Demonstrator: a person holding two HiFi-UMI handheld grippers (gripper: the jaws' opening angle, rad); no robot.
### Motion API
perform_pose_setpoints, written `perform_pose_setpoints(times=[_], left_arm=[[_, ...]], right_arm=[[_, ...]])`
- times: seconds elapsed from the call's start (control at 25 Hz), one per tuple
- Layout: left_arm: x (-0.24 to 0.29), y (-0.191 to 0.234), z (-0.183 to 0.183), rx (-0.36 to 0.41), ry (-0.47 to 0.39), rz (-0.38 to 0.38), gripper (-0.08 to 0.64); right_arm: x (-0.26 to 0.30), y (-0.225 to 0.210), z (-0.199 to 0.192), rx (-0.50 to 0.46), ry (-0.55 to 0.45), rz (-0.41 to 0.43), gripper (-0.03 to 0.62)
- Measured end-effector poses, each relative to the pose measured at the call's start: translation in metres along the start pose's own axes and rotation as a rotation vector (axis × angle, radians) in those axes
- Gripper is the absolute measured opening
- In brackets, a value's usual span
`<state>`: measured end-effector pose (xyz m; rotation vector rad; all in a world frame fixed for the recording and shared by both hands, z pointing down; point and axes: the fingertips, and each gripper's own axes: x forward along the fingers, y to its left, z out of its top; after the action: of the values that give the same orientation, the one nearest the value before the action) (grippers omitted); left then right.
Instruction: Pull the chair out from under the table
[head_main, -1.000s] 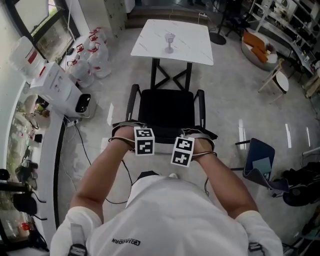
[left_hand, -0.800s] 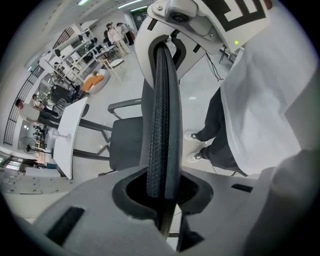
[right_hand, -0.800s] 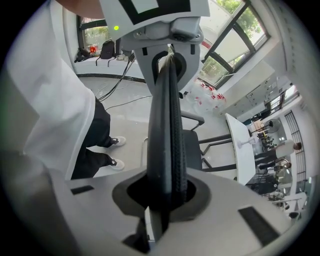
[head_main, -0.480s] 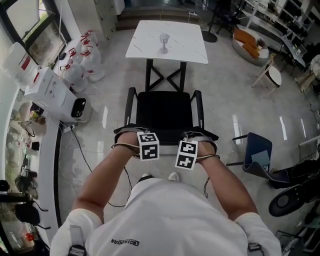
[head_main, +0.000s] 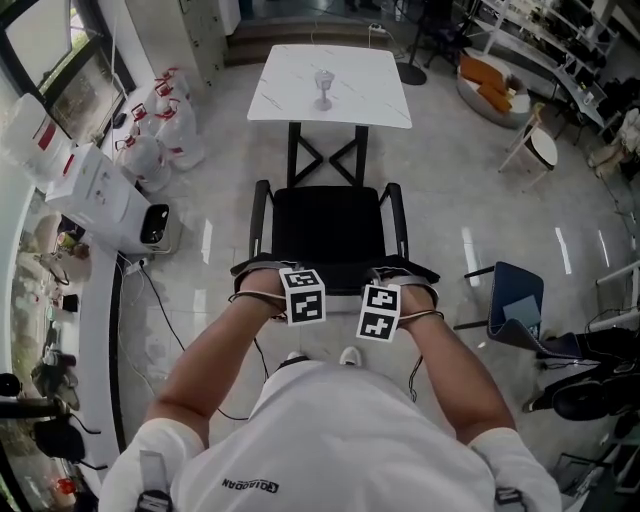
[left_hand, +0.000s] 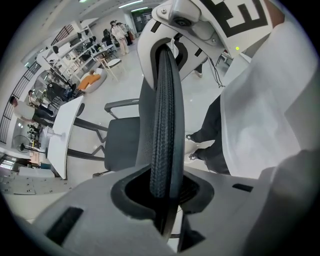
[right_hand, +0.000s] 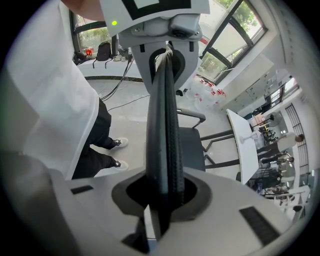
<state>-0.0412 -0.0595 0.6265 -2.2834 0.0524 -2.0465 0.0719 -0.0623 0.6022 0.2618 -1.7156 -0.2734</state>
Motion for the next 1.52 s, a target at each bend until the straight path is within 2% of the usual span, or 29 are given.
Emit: perform_pose_setpoints(times=[0.16,0.4,0.56,0.68,0.84,0.96,1.16,1.24,1.32,1.4,1.52], left_arm=[[-0.001,0.000,0.000,0.000,-0.004,0.011,0.098],[-0.006,0.006,0.002,0.013,-0.013,0.077,0.118],[-0.021,0.003,0.002,0.031,-0.030,0.091,0.142],[-0.044,-0.002,-0.001,0.007,-0.084,0.085,0.146],[-0.088,-0.003,0.005,-0.096,-0.272,0.086,0.143],[-0.126,0.011,0.015,-0.171,-0.451,0.167,0.144],[-0.184,0.035,0.033,-0.336,-0.820,0.325,0.144],[-0.205,0.040,0.036,-0.397,-0.936,0.354,0.144],[-0.220,0.042,0.038,-0.475,-1.046,0.343,0.146],[-0.228,0.044,0.038,-0.550,-1.135,0.331,0.146],[-0.234,0.051,0.034,-0.642,-1.208,0.370,0.146]], right_arm=[[-0.001,-0.001,0.000,-0.002,-0.001,-0.022,0.067],[-0.004,-0.005,-0.002,0.007,-0.007,-0.055,0.085],[-0.021,-0.004,0.000,0.024,-0.026,-0.056,0.144],[-0.044,-0.003,0.005,0.034,-0.071,-0.055,0.169],[-0.086,-0.015,0.016,0.132,-0.211,-0.077,0.200],[-0.118,-0.032,0.023,0.247,-0.344,-0.113,0.206],[-0.164,-0.057,0.037,0.424,-0.579,-0.192,0.206],[-0.179,-0.066,0.040,0.491,-0.675,-0.228,0.204],[-0.192,-0.077,0.040,0.553,-0.761,-0.277,0.202],[-0.198,-0.086,0.037,0.608,-0.820,-0.327,0.192],[-0.201,-0.092,0.035,0.671,-0.862,-0.375,0.183]])
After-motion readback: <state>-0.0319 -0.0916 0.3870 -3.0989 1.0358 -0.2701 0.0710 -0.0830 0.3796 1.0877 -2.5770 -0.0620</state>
